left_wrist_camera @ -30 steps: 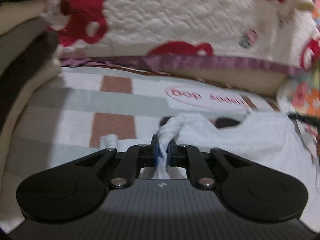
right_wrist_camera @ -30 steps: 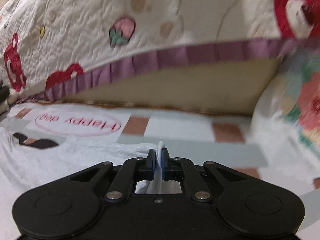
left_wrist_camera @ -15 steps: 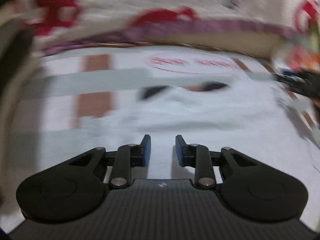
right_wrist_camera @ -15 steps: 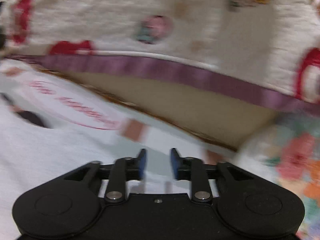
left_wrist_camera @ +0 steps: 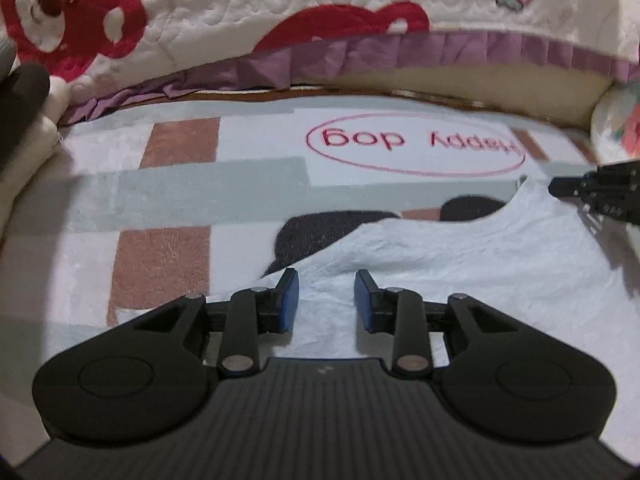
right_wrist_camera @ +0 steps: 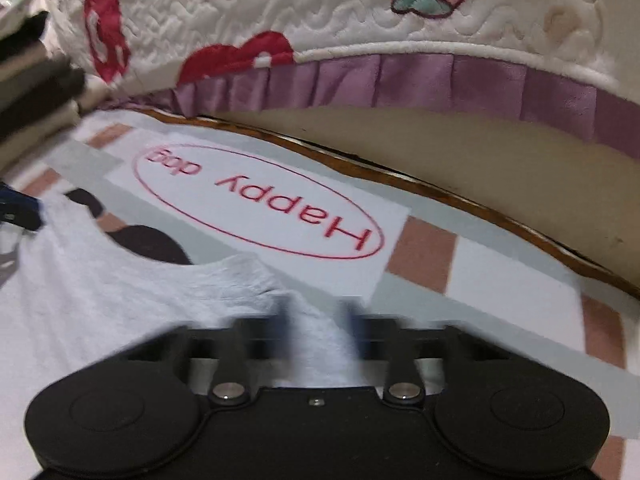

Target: Fold clothes

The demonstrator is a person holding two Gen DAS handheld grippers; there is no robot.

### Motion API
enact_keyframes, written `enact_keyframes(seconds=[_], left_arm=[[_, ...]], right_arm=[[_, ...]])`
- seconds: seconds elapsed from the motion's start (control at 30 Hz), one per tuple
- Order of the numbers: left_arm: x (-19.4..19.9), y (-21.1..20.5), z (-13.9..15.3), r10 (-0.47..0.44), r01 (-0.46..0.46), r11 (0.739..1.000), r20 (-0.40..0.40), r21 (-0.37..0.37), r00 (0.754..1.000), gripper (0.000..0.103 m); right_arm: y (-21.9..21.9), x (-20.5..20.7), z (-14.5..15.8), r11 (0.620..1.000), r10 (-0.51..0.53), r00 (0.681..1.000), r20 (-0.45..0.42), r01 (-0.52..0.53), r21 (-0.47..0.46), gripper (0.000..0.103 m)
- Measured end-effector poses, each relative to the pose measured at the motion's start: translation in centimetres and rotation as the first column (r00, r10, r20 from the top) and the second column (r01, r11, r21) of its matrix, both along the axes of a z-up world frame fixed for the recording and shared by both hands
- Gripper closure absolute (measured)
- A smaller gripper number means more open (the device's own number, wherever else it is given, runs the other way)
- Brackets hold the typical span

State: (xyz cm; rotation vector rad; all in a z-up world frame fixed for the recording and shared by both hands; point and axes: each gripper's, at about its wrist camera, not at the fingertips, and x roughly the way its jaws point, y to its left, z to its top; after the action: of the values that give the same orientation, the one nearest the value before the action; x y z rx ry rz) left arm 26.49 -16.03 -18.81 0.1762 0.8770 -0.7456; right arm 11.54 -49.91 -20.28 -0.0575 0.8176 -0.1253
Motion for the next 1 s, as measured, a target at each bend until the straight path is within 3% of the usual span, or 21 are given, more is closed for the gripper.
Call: enact_keyframes(seconds=[0.07, 0.17, 0.23, 0.3, 0.37, 0.4, 0.5, 0.6, 0.63, 0.73, 0.77, 0.9, 1.0], left_arm=[[0.0, 0.1, 0.0, 0.020, -0.020, 1.000, 0.020, -0.003, 1.000, 0.073], [-0.1, -0.3, -0.1, 0.066, -0.076, 0.994, 0.127, 0.075, 0.990, 0.073], [-0.1, 0.6, 0.5, 0.112, -0.124, 0.990, 0.149, 0.072, 0.983, 0.073], [-0.5, 2.2, 1.8, 0.123, -0.125, 0.992, 0.124, 0.003, 0.985, 0.071], [-2.1, 3.2, 2.7, 0.067, -0.067, 0.998, 0.114, 0.004, 0.991, 0.065], [-3.0, 3.7, 3.2, 0.036, -0.037, 0.999, 0.110, 0.008, 0.993, 0.063], [-6.3, 5.2, 4.2, -0.139, 0.137, 0.990, 0.096, 0.020, 0.986, 0.061], [-10.0, 7.1, 4.5, -0.346, 0.345, 0.938, 0.051, 0.029, 0.937, 0.061], [-11.3, 7.8, 4.6, -0.407, 0.406, 0.913, 0.030, 0.032, 0.913, 0.061], [-13.1, 9.9, 3.9, -0.413, 0.414, 0.908, -0.040, 0.055, 0.910, 0.061], [-13.7, 10.6, 3.7, -0.401, 0.404, 0.913, -0.052, 0.061, 0.914, 0.061], [-15.3, 13.5, 2.9, -0.312, 0.314, 0.944, -0.034, 0.102, 0.949, 0.057], [-16.6, 14.7, 3.3, -0.328, 0.328, 0.942, -0.009, 0.073, 0.945, 0.056]], right_arm=[[0.1, -0.2, 0.2, 0.997, -0.014, 1.000, 0.021, 0.016, -0.080, 0.103], [-0.4, -0.5, 0.7, 0.988, -0.053, 0.997, 0.056, 0.060, -0.142, 0.103], [-0.6, -1.1, 1.3, 0.984, -0.115, 0.991, 0.074, 0.124, -0.125, 0.101], [-0.6, -2.5, 2.0, 0.983, -0.170, 0.980, 0.101, 0.176, -0.052, 0.096], [-0.1, -4.7, 2.4, 0.978, -0.211, 0.970, 0.121, 0.209, 0.029, 0.080], [0.2, -5.9, 2.4, 0.973, -0.231, 0.965, 0.126, 0.224, 0.063, 0.065], [0.8, -9.9, 2.4, 0.932, -0.332, 0.938, 0.095, 0.311, 0.187, 0.062], [1.9, -14.8, 3.9, 0.885, -0.386, 0.913, 0.134, 0.325, 0.335, 0.062], [2.9, -16.0, 4.3, 0.895, -0.356, 0.923, 0.143, 0.293, 0.336, 0.058], [6.7, -18.8, 4.8, 0.942, -0.250, 0.962, 0.114, 0.214, 0.259, 0.053], [8.1, -19.6, 4.9, 0.956, -0.217, 0.972, 0.090, 0.192, 0.223, 0.053], [12.9, -22.0, 5.2, 0.971, -0.097, 0.995, 0.020, 0.090, 0.221, 0.050], [16.5, -23.0, 5.3, 0.973, 0.067, 0.998, -0.009, -0.063, 0.222, 0.043]])
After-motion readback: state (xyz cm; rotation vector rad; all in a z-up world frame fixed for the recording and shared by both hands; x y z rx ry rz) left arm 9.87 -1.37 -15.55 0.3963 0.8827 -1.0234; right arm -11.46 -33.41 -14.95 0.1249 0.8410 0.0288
